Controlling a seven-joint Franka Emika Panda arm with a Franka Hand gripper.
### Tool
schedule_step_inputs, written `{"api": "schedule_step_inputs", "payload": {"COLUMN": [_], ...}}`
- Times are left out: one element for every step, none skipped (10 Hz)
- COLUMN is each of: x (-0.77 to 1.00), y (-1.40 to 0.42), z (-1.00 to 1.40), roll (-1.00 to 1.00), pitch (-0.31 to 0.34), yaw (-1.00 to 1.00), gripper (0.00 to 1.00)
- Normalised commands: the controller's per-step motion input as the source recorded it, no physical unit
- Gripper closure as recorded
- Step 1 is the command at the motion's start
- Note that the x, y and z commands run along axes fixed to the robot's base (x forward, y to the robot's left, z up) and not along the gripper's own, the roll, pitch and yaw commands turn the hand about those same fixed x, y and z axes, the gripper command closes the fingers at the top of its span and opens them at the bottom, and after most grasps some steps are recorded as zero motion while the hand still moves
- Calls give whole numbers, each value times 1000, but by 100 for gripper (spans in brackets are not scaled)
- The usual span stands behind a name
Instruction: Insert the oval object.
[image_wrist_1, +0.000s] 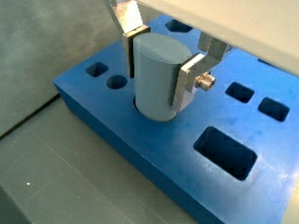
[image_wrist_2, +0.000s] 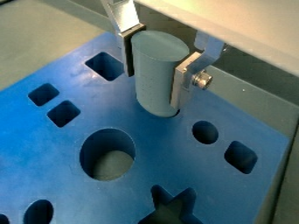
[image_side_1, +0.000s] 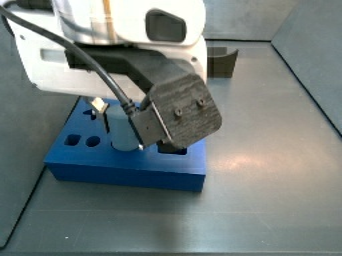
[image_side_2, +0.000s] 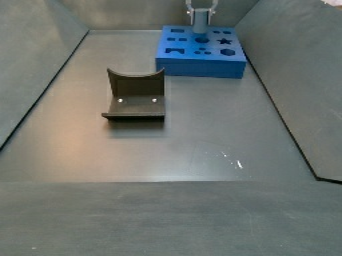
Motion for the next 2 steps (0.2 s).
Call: {"api": "schedule_step_inputs", "payload": {"x": [0, 0], "y": [0, -49], "z": [-189, 0], "roll": [-19, 37], "pitch": [-77, 0], "yaw": [0, 0], "gripper": [100, 100]}}
